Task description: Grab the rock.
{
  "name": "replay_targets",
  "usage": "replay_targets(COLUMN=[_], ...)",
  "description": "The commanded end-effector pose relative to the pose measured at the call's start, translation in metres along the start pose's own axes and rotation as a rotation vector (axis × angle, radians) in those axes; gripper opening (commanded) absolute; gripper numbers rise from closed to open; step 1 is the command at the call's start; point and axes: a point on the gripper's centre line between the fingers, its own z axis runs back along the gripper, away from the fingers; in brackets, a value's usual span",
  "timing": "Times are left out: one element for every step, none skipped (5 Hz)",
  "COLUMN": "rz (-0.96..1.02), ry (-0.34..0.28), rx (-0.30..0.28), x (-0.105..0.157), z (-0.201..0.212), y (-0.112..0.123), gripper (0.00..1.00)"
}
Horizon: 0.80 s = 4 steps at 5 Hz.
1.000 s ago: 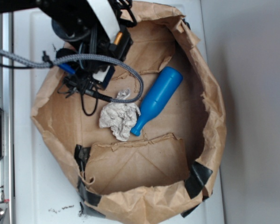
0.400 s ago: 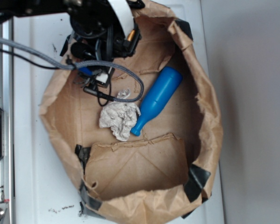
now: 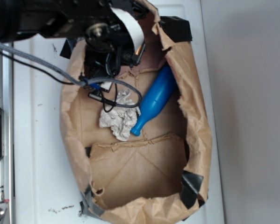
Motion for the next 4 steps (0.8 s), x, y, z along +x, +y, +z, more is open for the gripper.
replay_targets(rz=[-0.046, -0.063, -0.036, -0.026], ry=[0.037, 0.065, 0.044, 0.018], rx=[0.047, 0.059, 0.053, 0.060], x=[-0.002, 0.002, 0.004, 0.006], z=[-0.021, -0.029, -0.025, -0.018], y=[-0.007, -0.012, -0.010, -0.006], gripper=[1.00, 1.00, 0.00, 0.00])
